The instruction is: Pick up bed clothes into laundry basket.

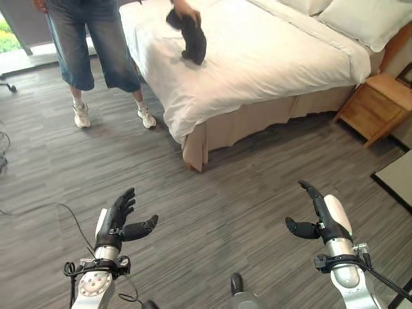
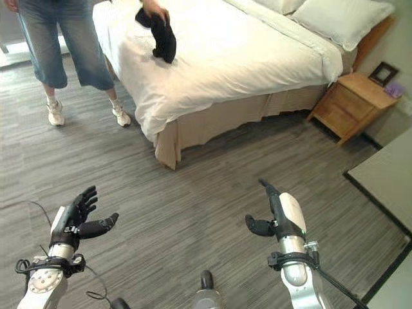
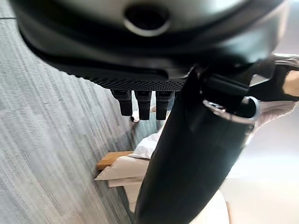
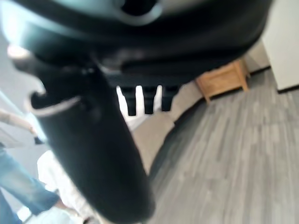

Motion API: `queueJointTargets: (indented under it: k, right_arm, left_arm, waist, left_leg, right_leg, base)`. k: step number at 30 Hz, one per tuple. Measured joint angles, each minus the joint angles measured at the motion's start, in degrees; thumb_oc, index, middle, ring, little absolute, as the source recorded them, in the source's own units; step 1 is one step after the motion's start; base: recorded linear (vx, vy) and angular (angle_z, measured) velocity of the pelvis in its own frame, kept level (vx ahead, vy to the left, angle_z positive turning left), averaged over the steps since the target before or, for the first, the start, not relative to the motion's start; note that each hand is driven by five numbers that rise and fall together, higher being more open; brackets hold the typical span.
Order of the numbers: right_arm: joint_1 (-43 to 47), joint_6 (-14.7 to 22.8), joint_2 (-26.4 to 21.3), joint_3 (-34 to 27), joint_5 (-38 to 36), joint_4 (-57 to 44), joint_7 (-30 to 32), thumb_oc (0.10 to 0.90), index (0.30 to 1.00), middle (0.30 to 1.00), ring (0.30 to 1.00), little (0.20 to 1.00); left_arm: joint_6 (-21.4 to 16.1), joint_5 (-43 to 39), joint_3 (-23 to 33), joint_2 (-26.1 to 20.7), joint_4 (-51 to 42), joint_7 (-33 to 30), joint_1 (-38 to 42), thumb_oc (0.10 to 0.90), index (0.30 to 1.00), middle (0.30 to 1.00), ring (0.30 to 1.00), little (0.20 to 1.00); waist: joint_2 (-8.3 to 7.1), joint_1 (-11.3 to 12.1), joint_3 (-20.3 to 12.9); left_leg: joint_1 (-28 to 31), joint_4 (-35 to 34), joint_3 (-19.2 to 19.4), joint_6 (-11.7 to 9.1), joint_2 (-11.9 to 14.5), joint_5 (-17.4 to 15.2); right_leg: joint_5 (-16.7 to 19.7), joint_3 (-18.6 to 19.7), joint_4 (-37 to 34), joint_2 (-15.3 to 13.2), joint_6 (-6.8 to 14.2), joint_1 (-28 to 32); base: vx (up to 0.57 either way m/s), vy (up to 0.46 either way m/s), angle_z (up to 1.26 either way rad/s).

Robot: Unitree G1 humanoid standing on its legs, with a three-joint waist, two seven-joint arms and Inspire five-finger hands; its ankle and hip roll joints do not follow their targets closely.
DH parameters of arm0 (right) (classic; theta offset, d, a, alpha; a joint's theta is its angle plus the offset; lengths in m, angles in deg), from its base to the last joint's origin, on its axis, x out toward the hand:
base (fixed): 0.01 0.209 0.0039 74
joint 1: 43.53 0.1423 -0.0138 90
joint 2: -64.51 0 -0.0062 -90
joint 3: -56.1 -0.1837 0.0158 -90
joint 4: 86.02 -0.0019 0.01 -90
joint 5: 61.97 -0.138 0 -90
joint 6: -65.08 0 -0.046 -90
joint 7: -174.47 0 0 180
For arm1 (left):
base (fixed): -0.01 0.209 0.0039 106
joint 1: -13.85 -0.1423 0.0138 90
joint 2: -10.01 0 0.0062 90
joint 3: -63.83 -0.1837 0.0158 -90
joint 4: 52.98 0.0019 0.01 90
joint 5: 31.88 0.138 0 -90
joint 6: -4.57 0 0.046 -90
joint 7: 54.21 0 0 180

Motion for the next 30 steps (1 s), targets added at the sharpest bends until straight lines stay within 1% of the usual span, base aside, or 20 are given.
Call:
queueJointTargets:
  k: [3,6,7,9,10,11,13,14,16,17,18,19,20,21,22,23,24,27,29,30]
  right_arm:
    - [0.1,-0.1,-1.3,0.2,0.0,1.1,-0.1,0.8,0.9,0.9,0.9,0.9]
    - [0.9,0.4,-2.4,2.5,-0.5,1.8,-0.1,0.8,0.9,0.9,0.9,0.9]
    - [1.0,0.4,-2.3,3.2,-0.5,1.8,-0.2,0.8,0.9,0.9,0.9,0.9]
    - [2.0,0.9,-2.5,4.3,-0.5,1.9,-0.2,0.8,0.9,0.9,0.9,0.9]
    - [2.0,0.9,-2.3,4.2,-0.5,2.0,-0.3,0.8,0.9,0.9,0.9,0.9]
    - [2.5,0.7,-2.7,5.2,-0.7,2.2,-0.4,0.8,0.9,0.9,0.9,0.9]
    - [3.7,1.0,-3.2,5.2,-0.8,0.8,-0.6,0.8,0.9,0.9,0.9,0.9]
    - [4.7,0.9,-3.5,5.3,-0.9,0.7,-0.6,0.8,0.9,0.9,0.9,0.9]
    - [6.4,0.6,-5.5,4.1,-1.0,-0.5,-0.6,0.8,0.9,0.9,0.9,0.9]
    - [8.3,0.6,-7.2,3.3,-1.1,-0.7,-0.3,0.8,0.9,0.9,0.9,0.9]
    - [8.3,0.5,-7.5,3.2,-1.0,-0.9,-0.1,0.8,0.9,0.9,0.9,0.9]
    - [8.0,0.4,-7.9,3.0,-1.0,-0.9,0.2,0.8,0.9,0.9,0.9,0.9]
    - [8.2,-0.1,-9.1,2.9,-1.0,-0.5,-0.1,0.8,0.9,0.9,0.9,0.9]
    - [8.1,-0.1,-9.2,2.8,-1.0,-0.3,-0.1,0.8,0.9,0.9,0.9,0.9]
    - [7.7,-0.2,-9.4,3.0,-1.0,-0.3,-0.1,0.8,0.9,0.9,0.9,0.9]
    - [7.4,-0.5,-8.1,3.4,-1.0,0.0,-0.1,0.8,0.9,0.9,0.9,0.9]
    - [6.6,-0.6,-8.4,4.9,-0.9,-0.4,-0.3,0.8,0.9,0.9,0.9,0.9]
    - [7.6,0.2,-7.5,7.0,-0.4,-0.9,-1.0,0.8,0.9,0.9,0.9,0.9]
    - [8.6,0.1,-7.3,7.9,-0.2,-0.8,-1.3,0.8,0.9,0.9,0.9,0.9]
    - [9.6,0.2,-7.2,8.1,-0.2,-0.9,-1.3,0.8,0.9,0.9,0.9,0.9]
  left_arm:
    - [0.0,0.0,-0.7,1.0,0.2,-0.1,1.0,0.8,0.9,0.9,0.9,0.9]
    - [0.0,-0.1,-1.7,1.0,-1.3,-0.1,0.9,0.8,0.9,0.9,0.9,0.9]
    - [0.0,-0.1,-1.6,0.8,-1.3,0.0,1.3,0.8,0.9,0.9,0.9,0.9]
    - [-0.3,-0.6,-1.2,0.9,-1.6,-0.1,2.0,0.8,0.9,0.9,0.9,0.9]
    - [-0.3,-0.7,-1.4,0.5,-1.1,-0.1,2.8,0.8,0.9,0.9,0.9,0.9]
    - [-0.3,-1.2,-1.3,0.5,0.1,-0.7,4.1,0.8,0.9,0.9,0.9,0.9]
    - [-0.4,-1.6,-1.2,0.6,1.0,-2.7,6.1,0.8,0.9,0.9,0.9,0.9]
    - [-0.4,-1.7,-1.0,0.4,0.9,-2.8,6.4,0.8,0.9,0.9,0.9,0.9]
    - [-1.0,-1.5,-1.3,1.3,0.0,-2.4,7.4,0.8,0.9,0.9,0.9,0.9]
    - [-1.4,-1.5,-1.1,1.2,-1.6,-2.7,7.2,0.8,0.9,0.9,0.9,0.9]
    - [-2.0,-0.3,-0.7,1.6,-1.6,-2.4,6.7,0.8,0.9,0.9,0.9,0.9]
    - [-2.5,0.4,-0.7,2.0,-1.6,-2.3,6.8,0.8,0.9,0.9,0.9,0.9]
    - [-2.7,1.3,-0.7,2.3,-1.6,-2.3,6.9,0.8,0.9,0.9,0.9,0.9]
    - [-2.6,1.4,-0.7,2.4,-1.5,-2.3,6.3,0.8,0.9,0.9,0.9,0.9]
    - [-2.7,1.4,-0.2,3.0,-1.3,-2.5,3.9,0.8,0.9,0.9,0.9,0.9]
    - [-2.8,1.8,0.6,3.1,-0.2,-2.4,3.2,0.8,0.9,0.9,0.9,0.9]
    - [-2.4,2.3,2.1,3.7,1.9,-2.7,2.8,0.8,0.9,0.9,0.9,0.9]
    - [-1.3,2.3,6.8,1.8,3.1,-3.9,0.6,0.8,0.9,0.9,0.9,0.9]
    - [-0.8,2.2,8.2,1.5,3.3,-4.2,-0.5,0.8,0.9,0.9,0.9,0.9]
    - [-0.8,2.2,8.3,1.3,3.2,-4.1,-1.0,0.8,0.9,0.9,0.9,0.9]
  waist:
    - [1.88,-0.8,1.0]
    - [2.95,-2.0,0.7]
    - [2.96,-1.9,0.6]
    - [3.56,-1.5,0.5]
    - [3.52,-1.5,0.5]
    - [3.17,-0.9,0.5]
    - [1.89,2.0,0.2]
    - [1.66,1.7,0.3]
    - [0.33,3.0,0.9]
    - [0.94,4.3,0.7]
    - [0.31,4.7,0.7]
    - [0.01,4.6,0.8]
    - [0.61,5.2,1.1]
    - [1.75,5.4,0.8]
    - [3.14,6.7,0.5]
    - [2.24,6.8,0.2]
    - [0.52,7.4,-0.2]
    - [-2.85,8.7,0.0]
    - [-2.45,10.3,0.6]
    - [-2.21,10.8,0.7]
  left_leg:
    - [3.5,-5.7,0.9,-1.5,0.0,3.6]
    - [5.8,-5.4,1.5,-1.2,0.8,3.3]
    - [5.5,-4.4,1.7,-1.5,1.7,3.0]
    - [5.0,-1.9,0.5,-3.0,3.8,2.5]
    - [4.3,0.2,0.1,-3.0,4.5,2.1]
    - [3.4,4.8,-0.3,-3.1,6.4,2.3]
    - [0.2,16.4,-0.5,-3.0,10.5,3.6]
    - [-1.9,20.1,-1.0,-3.7,11.1,4.8]
    - [-5.2,25.5,-1.4,-5.7,10.3,1.7]
    - [-6.5,25.7,1.7,-4.9,7.9,1.8]
    - [-7.1,21.5,3.2,-4.6,4.9,0.1]
    - [-7.1,16.6,4.7,-2.6,2.3,-0.8]
    - [-7.2,9.0,6.6,-1.1,-0.7,0.5]
    - [-6.6,5.9,6.7,0.2,-1.8,2.1]
    - [-6.0,2.2,7.8,3.5,-2.5,2.8]
    - [-4.6,1.4,8.1,7.0,-3.9,2.5]
    - [-2.5,0.2,8.0,6.8,-6.3,1.2]
    - [-5.6,6.6,6.5,11.2,-6.9,-2.0]
    - [-6.9,12.3,6.4,11.7,-5.3,-4.9]
    - [-6.8,13.7,6.7,11.3,-4.7,-6.5]
  right_leg:
    - [-0.1,-1.4,-0.4,1.5,-0.5,1.8]
    - [-1.6,0.0,-0.4,2.6,-0.4,3.1]
    - [-2.0,0.6,-0.5,3.1,-1.9,3.0]
    - [-2.5,1.0,-0.4,5.3,-2.6,2.7]
    - [-2.4,1.4,-0.3,5.7,-2.7,3.1]
    - [-3.9,0.9,0.3,6.9,-4.5,3.7]
    - [-4.1,2.1,-0.3,7.5,-7.0,5.5]
    - [-4.6,2.9,-0.4,7.9,-7.8,6.2]
    - [-5.0,3.6,-0.4,5.8,-8.2,6.9]
    - [-4.0,3.8,-0.3,5.3,-7.1,6.6]
    - [-5.8,3.5,-0.5,4.1,-7.5,7.2]
    - [-6.3,2.4,-0.8,3.5,-7.2,7.6]
    - [-6.7,1.8,-0.9,3.5,-6.4,8.1]
    - [-6.9,1.3,-0.8,3.8,-5.4,8.8]
    - [-8.5,1.5,-0.9,5.0,-4.2,10.4]
    - [-9.6,1.0,-0.9,4.2,-4.0,11.7]
    - [-11.0,0.8,-0.9,3.0,-3.9,12.9]
    - [-10.7,0.6,-0.9,1.7,-4.2,13.6]
    - [-10.0,0.0,-0.5,1.9,-4.4,14.4]
    - [-8.0,0.0,-0.3,2.6,-3.1,15.4]
  base:
    - [0.23,-0.41,0.03]
    - [0.25,-0.409,-0.18]
    - [0.34,-0.552,-0.3]
    - [0.46,-0.656,-0.26]
    - [0.36,-0.47,-0.17]
    - [0.31,-0.396,-0.18]
    - [0.3,-0.311,-0.4]
    - [0.32,-0.219,-0.24]
    - [0.38,-0.1,-0.21]
    - [0.42,-0.026,-0.26]
    - [0.52,-0.016,-0.07]
    - [0.1,0.025,0.35]
    - [0.21,0.02,0.36]
    - [0.38,-0.01,0.15]
    - [0.51,-0.018,0.15]
    - [0.54,-0.019,0.19]
    - [0.46,-0.003,0.41]
    - [0.46,0.004,0.37]
    - [0.55,0.062,0.19]
    - [0.76,0.076,0.06]
